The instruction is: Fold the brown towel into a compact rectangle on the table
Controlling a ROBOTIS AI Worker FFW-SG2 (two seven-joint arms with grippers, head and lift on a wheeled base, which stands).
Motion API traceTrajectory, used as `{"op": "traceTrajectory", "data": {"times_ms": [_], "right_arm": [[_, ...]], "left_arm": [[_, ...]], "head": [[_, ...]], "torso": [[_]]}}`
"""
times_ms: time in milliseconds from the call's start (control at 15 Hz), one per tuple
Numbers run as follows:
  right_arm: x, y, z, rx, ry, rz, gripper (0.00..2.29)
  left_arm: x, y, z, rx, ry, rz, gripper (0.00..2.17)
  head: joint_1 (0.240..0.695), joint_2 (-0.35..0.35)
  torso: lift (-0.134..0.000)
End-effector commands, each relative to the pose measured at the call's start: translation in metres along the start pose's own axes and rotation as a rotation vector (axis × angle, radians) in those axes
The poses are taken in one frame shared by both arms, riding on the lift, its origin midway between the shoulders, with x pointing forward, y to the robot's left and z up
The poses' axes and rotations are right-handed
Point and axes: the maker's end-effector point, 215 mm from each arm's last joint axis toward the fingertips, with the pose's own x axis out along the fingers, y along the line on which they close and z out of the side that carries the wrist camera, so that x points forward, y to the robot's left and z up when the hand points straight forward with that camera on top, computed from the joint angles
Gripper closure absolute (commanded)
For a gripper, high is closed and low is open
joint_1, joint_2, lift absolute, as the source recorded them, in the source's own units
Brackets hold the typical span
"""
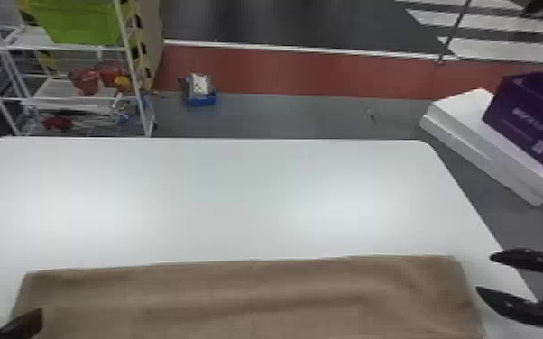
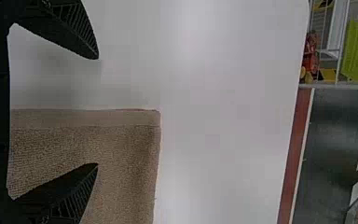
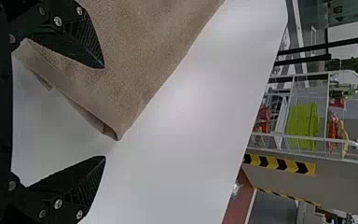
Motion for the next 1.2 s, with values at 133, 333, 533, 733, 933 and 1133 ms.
{"op": "traceTrajectory", "data": {"times_ms": [133,333,533,733,933,1133], "right_arm": [[0.000,0.001,0.000,0.000,-0.001,0.005,0.22],[-0.001,0.001,0.001,-0.006,-0.004,0.002,0.22],[-0.002,0.000,0.000,-0.007,-0.006,0.000,0.22],[-0.001,0.001,0.000,-0.011,-0.009,0.003,0.22],[-0.001,0.001,0.001,-0.017,-0.013,0.005,0.22],[-0.001,0.001,0.001,-0.022,-0.016,0.004,0.22]], "left_arm": [[0.001,0.001,-0.008,-0.009,0.018,0.000,0.07],[0.001,-0.004,-0.007,-0.008,0.015,-0.026,0.40],[-0.002,-0.004,-0.005,0.000,0.014,-0.027,0.55],[-0.008,-0.005,0.000,0.009,0.002,-0.022,1.35],[-0.013,-0.007,0.002,0.014,-0.001,-0.020,1.86],[-0.013,-0.006,-0.006,-0.005,0.024,-0.012,1.81]], "head": [[0.695,-0.116],[0.695,-0.116],[0.695,-0.126],[0.695,-0.127],[0.695,-0.125],[0.695,-0.125]], "torso": [[-0.123],[-0.123],[-0.123],[-0.123],[-0.123],[-0.123]]}}
